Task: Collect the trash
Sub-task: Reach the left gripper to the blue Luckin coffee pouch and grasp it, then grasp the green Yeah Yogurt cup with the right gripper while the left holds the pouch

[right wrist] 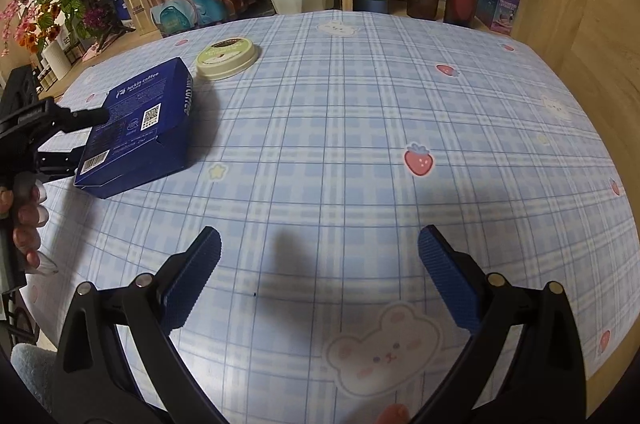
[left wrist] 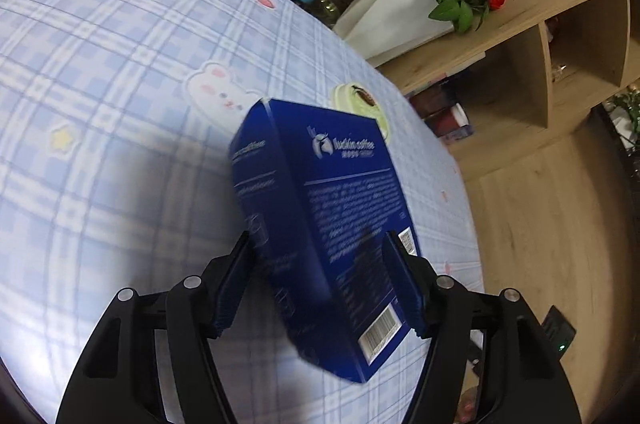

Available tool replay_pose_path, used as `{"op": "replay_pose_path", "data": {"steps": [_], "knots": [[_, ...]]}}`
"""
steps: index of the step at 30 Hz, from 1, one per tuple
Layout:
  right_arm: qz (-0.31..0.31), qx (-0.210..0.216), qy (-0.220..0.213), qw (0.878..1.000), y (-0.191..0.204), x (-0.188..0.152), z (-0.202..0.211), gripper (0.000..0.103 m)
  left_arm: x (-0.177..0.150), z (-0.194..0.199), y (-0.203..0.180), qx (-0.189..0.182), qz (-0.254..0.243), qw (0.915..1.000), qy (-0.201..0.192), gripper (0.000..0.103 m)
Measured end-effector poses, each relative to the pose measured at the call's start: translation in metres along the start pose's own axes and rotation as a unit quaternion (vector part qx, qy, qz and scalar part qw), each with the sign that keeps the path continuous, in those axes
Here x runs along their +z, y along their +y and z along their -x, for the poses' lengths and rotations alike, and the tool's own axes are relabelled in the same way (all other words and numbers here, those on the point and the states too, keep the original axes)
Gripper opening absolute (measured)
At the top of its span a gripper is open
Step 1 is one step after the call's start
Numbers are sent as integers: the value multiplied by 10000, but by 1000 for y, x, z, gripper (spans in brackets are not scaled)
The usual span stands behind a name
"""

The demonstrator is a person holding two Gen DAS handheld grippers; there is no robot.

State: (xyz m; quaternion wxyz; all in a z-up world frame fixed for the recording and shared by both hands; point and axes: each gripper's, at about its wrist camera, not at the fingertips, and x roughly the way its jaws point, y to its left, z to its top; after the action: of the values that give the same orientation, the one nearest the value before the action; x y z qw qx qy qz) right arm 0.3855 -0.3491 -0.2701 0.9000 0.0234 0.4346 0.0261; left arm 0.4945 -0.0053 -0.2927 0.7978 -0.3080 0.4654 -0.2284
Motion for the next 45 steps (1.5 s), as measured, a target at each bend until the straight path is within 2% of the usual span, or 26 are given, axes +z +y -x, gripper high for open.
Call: {"op": "replay_pose_path", "data": {"steps": [2,5,6,7,8,9,12,14,18,21,22,23,25,29,32,37,42,45], "knots": [[19,29,12,10000,1,1,-3,97,3,-6,0,-193,87,9998,-9,63],[17,92,51,9999,3,1,-6,97,6,-15,-7,-179,14,9998,-2,58],[18,100,64,9999,4,1,-7,97,6,-19,-8,-172,28,9998,59,44],[21,108,77,9999,5,1,-7,97,6,-21,-8,-263,54,9996,128,43],[22,118,81,9999,6,1,-7,97,4,-20,-8,-371,105,9992,102,37],[31,135,73,9999,8,2,-6,97,3,-15,-10,-594,111,9982,16,28],[127,155,13,9998,12,6,-3,97,1,7,-21,-822,-46,9963,-263,20],[200,167,6,9997,16,8,-2,97,1,25,-26,-1017,-76,9938,-448,16],[246,304,21,9992,24,19,-4,97,4,68,-36,-1025,-260,9907,-852,15],[445,340,-60,9984,36,33,-5,97,8,99,-41,-673,-552,9894,-1162,15],[511,363,-80,9980,39,37,-6,97,10,108,-42,-343,-677,9895,-1231,15],[641,410,-126,9970,46,46,-8,97,11,116,-42,-6,-824,9878,-1324,15],[864,391,-322,9950,56,61,-14,97,11,128,-39,382,-977,9835,-1476,15],[1165,388,-573,9908,76,96,-36,97,13,151,-27,864,-1046,9739,-1822,15],[1193,437,-645,9898,91,126,-62,97,16,162,-17,1080,-1148,9677,-1965,15],[1080,374,-259,9931,113,168,-117,97,15,181,2,1146,-993,9644,-2165,15],[864,272,69,9959,128,188,-157,97,12,189,14,1216,-1008,9627,-2197,15],[1036,-67,377,9939,139,192,-178,96,8,191,17,1224,-1025,9623,-2201,15]]}}
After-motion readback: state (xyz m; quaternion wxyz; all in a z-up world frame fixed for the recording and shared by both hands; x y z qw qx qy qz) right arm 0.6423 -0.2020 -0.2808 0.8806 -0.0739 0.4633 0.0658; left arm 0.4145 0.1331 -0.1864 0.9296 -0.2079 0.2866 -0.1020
